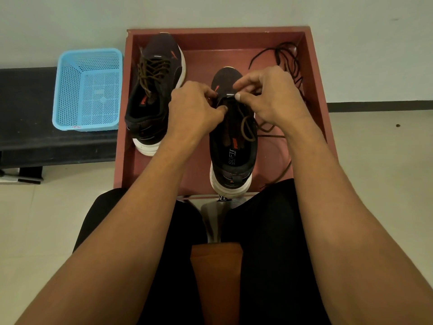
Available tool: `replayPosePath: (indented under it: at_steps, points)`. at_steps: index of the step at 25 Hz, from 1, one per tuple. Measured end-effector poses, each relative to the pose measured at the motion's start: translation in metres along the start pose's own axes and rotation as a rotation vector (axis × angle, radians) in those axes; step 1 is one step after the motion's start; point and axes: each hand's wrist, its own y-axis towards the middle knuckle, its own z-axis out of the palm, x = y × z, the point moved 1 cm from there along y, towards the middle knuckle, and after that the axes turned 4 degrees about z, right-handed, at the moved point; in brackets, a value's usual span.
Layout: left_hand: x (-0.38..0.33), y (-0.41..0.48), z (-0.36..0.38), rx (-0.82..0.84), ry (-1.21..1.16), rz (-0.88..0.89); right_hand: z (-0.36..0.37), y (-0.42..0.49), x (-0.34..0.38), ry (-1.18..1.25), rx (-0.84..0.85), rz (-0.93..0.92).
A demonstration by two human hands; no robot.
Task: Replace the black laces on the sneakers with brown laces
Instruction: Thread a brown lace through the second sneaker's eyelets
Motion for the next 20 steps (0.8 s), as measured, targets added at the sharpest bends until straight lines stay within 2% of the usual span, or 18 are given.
replayPosePath:
  at_steps: [5,12,16,20]
  points:
    - [-0.003,-0.004,0.001,-0.077,0.023,0.027,0.009,0.001,0.008,-0.072,-0.009,0.012]
    - [-0.002,-0.004,0.001,-0.076,-0.009,0.012,0.019,-0.003,0.013,-0.023,-0.117,0.080]
    - [-0.004,-0.003,0.001,-0.068,-0.010,0.000,0.026,-0.006,0.022,-0.085,-0.191,0.115]
    - [-0.004,-0.004,0.002,-0.059,-0.024,0.012,0.029,-0.007,0.025,-0.134,-0.171,0.137]
